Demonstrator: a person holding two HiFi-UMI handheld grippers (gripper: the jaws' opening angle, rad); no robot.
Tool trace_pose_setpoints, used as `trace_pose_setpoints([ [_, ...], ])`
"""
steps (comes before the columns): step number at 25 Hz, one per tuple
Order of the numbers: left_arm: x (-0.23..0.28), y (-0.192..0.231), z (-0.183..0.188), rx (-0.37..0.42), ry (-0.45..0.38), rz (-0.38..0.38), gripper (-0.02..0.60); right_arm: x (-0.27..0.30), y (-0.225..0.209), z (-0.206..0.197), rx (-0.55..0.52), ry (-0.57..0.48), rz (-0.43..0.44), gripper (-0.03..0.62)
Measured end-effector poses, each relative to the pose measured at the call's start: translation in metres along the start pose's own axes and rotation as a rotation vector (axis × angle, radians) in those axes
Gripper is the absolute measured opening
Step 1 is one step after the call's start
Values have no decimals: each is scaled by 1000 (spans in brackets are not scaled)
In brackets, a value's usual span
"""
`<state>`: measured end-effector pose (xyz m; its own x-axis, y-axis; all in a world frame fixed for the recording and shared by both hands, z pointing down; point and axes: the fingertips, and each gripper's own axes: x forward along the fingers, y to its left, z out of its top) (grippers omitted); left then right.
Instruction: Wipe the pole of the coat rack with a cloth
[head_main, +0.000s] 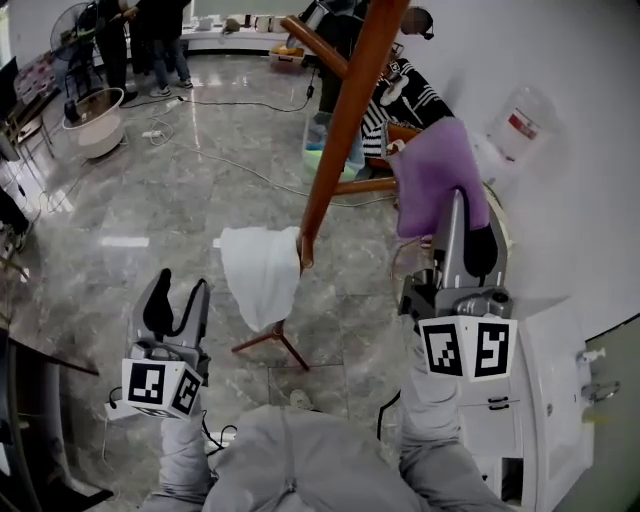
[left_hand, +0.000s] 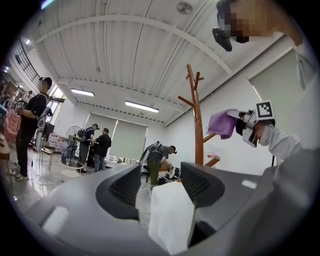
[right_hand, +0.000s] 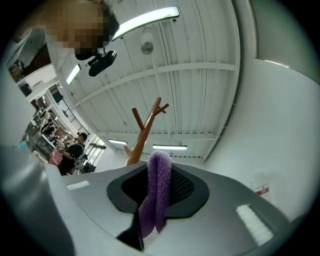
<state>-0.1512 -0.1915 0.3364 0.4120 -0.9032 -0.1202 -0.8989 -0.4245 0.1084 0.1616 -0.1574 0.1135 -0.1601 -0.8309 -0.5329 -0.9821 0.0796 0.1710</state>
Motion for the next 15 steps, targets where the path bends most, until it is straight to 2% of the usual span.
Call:
trace_pose_setpoints([
  [4, -1, 7, 1, 0, -8, 33, 272, 26, 28, 19, -96, -61, 82, 64],
  [8, -4, 15, 2, -3, -13, 61, 273, 47, 68, 23, -128, -69, 207, 64],
  [11, -6, 20, 0, -5, -18, 77, 272, 61, 85, 11, -113, -37, 263, 64],
  [15, -10, 27, -4, -10, -9, 99, 272, 78, 92, -7, 5, 17, 294, 64],
])
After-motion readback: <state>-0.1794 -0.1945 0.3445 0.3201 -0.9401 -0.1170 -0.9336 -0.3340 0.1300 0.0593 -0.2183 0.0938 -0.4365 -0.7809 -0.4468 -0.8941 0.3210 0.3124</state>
